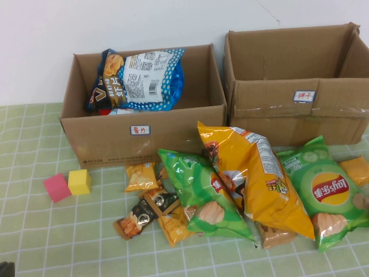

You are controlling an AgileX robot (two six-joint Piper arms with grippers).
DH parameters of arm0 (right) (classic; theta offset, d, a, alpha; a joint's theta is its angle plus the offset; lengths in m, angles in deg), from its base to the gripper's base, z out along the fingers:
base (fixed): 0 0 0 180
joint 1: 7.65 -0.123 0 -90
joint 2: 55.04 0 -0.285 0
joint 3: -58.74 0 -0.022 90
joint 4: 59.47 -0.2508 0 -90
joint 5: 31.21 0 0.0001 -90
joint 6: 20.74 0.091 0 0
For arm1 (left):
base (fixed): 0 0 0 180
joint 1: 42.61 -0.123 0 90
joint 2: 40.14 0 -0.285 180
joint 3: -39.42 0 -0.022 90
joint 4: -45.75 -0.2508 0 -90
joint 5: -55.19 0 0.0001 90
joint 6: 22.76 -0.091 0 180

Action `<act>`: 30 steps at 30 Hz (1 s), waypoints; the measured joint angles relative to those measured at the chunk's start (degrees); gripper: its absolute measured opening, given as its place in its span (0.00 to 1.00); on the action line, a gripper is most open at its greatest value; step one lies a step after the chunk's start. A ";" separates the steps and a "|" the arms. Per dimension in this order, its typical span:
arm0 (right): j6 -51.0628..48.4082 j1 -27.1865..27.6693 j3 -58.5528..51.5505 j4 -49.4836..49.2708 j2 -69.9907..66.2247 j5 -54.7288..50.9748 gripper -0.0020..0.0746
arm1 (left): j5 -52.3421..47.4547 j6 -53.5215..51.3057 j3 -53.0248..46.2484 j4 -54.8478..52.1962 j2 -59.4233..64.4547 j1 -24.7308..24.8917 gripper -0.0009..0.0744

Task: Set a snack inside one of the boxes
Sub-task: Pick up the biscuit

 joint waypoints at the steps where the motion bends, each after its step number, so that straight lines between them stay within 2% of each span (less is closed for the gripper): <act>1: -0.34 0.71 0.00 -0.57 0.00 0.56 0.63 | 0.00 0.00 0.00 0.03 0.00 0.00 0.01; 10: -3.46 2.33 -0.11 -3.29 0.00 2.80 0.61 | 0.00 0.00 0.00 0.47 0.00 0.00 0.01; 17: -13.49 2.45 0.18 -13.12 0.55 3.50 0.43 | 0.12 0.00 0.00 0.60 0.00 0.00 0.01; 19: -14.32 2.45 0.49 -14.08 0.55 3.39 0.41 | 0.12 0.00 0.00 0.60 0.00 0.00 0.01; 24: -15.09 2.45 2.38 -15.65 0.55 2.22 0.24 | 0.12 0.00 0.00 0.73 0.00 0.00 0.01; 30: -14.79 2.45 3.67 -15.34 0.37 -0.22 0.23 | 0.12 0.00 0.00 0.73 0.00 0.00 0.01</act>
